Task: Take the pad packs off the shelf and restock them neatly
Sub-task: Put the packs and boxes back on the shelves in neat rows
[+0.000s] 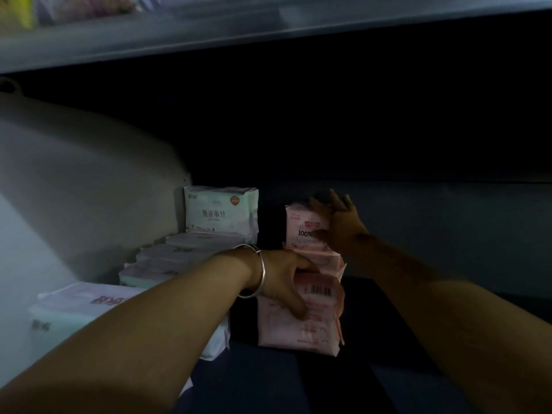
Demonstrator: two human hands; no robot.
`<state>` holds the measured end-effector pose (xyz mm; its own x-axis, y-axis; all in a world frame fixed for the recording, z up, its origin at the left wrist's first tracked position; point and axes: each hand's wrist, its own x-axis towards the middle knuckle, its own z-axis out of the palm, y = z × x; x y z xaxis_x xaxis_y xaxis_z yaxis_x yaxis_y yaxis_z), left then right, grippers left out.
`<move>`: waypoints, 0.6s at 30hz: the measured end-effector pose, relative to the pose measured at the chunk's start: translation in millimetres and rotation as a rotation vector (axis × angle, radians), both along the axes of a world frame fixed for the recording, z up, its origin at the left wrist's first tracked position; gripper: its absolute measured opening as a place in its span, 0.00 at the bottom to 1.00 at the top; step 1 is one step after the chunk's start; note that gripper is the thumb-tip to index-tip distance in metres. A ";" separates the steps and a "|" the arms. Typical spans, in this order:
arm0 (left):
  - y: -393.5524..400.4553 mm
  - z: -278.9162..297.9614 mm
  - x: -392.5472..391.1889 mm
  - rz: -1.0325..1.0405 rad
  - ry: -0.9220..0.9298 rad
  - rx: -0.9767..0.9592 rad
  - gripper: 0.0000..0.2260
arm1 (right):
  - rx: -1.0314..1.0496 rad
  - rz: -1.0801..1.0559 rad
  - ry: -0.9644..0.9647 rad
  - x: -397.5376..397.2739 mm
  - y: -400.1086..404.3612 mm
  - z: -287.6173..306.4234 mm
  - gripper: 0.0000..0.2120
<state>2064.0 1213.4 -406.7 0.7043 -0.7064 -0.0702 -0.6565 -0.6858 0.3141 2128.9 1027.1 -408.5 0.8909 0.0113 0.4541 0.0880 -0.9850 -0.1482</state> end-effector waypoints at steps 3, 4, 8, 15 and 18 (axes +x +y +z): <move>3.2 1.6 -6.3 0.026 -0.021 -0.033 0.32 | 0.064 0.041 -0.110 -31.3 11.1 6.0 0.35; 5.4 2.6 -9.2 0.048 -0.025 -0.038 0.33 | 0.089 0.106 -0.187 -44.7 16.5 6.2 0.32; 13.0 7.4 -24.8 0.092 0.000 -0.052 0.33 | 0.458 0.320 -0.162 -108.9 29.8 4.2 0.14; 18.4 17.0 -65.5 0.107 -0.139 -0.128 0.36 | 1.174 0.180 0.644 -165.5 17.6 -22.7 0.37; 13.0 13.5 -82.8 0.011 -0.311 -0.183 0.37 | 1.541 0.220 0.741 -178.8 22.7 -26.3 0.35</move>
